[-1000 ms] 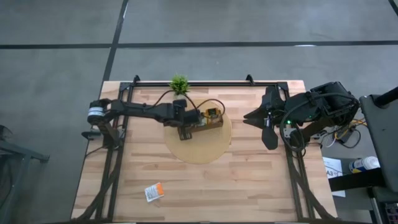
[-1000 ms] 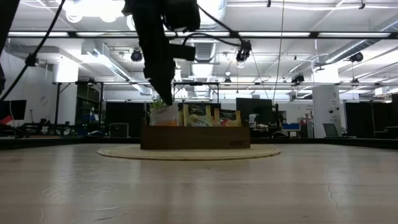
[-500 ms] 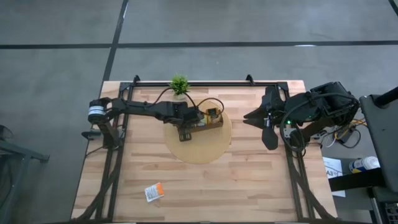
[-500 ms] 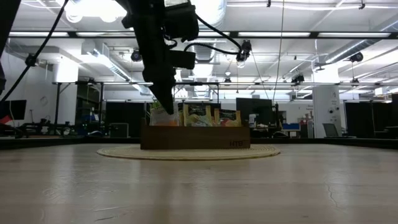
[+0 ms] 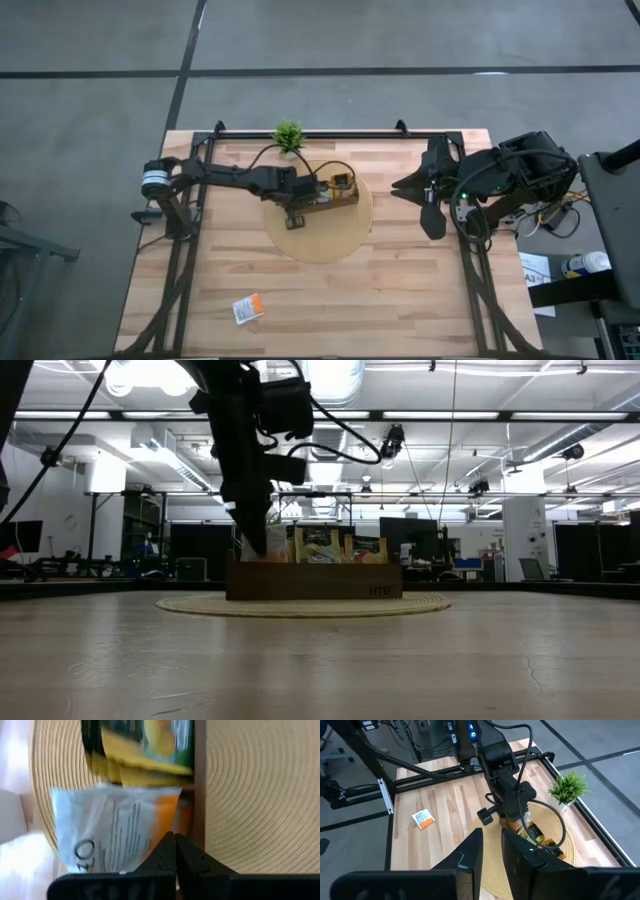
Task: Pick & Place Tea
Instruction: Put the white tea bag into the left section of the wooden organizer
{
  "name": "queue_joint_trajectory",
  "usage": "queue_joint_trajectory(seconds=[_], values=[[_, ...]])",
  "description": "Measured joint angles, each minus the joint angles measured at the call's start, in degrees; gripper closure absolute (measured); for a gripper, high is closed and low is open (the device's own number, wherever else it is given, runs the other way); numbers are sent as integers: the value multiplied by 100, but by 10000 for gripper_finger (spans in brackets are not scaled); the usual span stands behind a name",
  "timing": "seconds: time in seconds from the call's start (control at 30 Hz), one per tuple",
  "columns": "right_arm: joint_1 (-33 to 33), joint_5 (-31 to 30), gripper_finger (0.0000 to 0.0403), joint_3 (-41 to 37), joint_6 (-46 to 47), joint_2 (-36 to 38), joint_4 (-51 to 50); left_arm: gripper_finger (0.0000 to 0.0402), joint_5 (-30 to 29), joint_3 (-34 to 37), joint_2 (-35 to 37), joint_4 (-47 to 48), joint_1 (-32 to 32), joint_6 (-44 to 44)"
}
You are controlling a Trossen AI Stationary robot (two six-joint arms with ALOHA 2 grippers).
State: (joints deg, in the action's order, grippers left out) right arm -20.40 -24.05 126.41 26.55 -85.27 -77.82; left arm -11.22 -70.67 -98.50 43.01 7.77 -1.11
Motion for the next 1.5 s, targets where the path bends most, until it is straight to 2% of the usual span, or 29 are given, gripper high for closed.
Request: queue_joint_trajectory(seconds=[0.33, 0.47, 0.83, 1.27, 1.5], values=[[1, -1, 335, -3, 1, 0, 0, 401, -28, -29, 11, -552, 0, 77], [2, -3, 335, -11, 2, 0, 2, 401, -323, -18, -75, -554, 25, 214], [0, -15, 335, -11, 2, 0, 2, 401, -345, -14, -478, -354, 43, 150], [0, -56, 335, -11, -2, 0, 2, 401, -356, -470, 43, 194, 46, -8], [2, -17, 335, -11, 0, 0, -46, 402, 69, -772, 576, 1164, -61, -435]])
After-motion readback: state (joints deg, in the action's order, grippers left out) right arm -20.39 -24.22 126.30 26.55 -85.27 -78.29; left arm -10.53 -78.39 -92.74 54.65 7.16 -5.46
